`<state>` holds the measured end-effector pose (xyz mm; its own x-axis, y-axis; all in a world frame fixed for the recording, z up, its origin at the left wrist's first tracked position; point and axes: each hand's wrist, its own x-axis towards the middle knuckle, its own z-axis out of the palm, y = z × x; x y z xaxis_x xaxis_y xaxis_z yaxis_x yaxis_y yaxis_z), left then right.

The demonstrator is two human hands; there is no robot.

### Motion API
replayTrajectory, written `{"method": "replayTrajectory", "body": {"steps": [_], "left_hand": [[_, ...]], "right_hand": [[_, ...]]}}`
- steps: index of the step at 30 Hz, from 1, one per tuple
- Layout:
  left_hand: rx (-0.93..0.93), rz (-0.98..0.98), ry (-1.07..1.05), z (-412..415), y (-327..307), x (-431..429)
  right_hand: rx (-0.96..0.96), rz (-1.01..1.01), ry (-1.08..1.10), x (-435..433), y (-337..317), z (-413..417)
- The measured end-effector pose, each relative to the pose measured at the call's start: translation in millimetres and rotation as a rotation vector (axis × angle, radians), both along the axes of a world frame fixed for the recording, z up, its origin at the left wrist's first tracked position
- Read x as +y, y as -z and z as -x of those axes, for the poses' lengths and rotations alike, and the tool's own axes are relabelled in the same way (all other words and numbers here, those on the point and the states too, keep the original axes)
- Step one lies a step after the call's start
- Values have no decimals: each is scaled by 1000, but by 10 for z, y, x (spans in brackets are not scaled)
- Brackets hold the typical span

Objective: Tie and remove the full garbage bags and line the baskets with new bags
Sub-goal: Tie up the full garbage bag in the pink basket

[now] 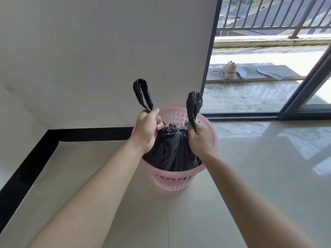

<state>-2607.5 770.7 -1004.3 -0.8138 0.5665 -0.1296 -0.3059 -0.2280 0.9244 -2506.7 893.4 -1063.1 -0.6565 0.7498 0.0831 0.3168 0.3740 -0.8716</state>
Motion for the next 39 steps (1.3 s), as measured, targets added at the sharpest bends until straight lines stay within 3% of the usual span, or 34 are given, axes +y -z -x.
{"method": "replayTrajectory", "body": {"steps": [3,6,8,10,15,16,20,24,29,34,37,39], "left_hand": [[24,49,273,126,17,-85],[172,85,480,182,3,-155],[184,58,478,169,14,-163],[160,52,392,159,32,-144],[51,-66,159,219,2,-156],[36,-86,150,226,-23,-165],[40,-16,374,255,-112,-258],[210,189,682,282,-155,-394],[250,318,594,263,-129,-418],[174,251,574,289,-100,-433],[201,268,590,287,-102,-422],[196,280,613,264,-93,-395]], "right_hand": [[-30,-296,-112,44,-19,-106],[-147,-636,-248,117,-171,-100],[-165,-780,-330,126,-298,-73],[-129,-790,-376,76,-377,-45],[36,-163,-322,-42,-362,-56],[46,-125,-314,-36,-345,-75],[62,-180,-310,-26,-374,-127],[-4,-240,-379,-10,-466,-116],[-91,-280,-536,-16,-562,-65],[-23,178,-402,60,-601,-84],[219,612,-264,96,-735,-37],[284,660,-257,104,-851,-2]]}}
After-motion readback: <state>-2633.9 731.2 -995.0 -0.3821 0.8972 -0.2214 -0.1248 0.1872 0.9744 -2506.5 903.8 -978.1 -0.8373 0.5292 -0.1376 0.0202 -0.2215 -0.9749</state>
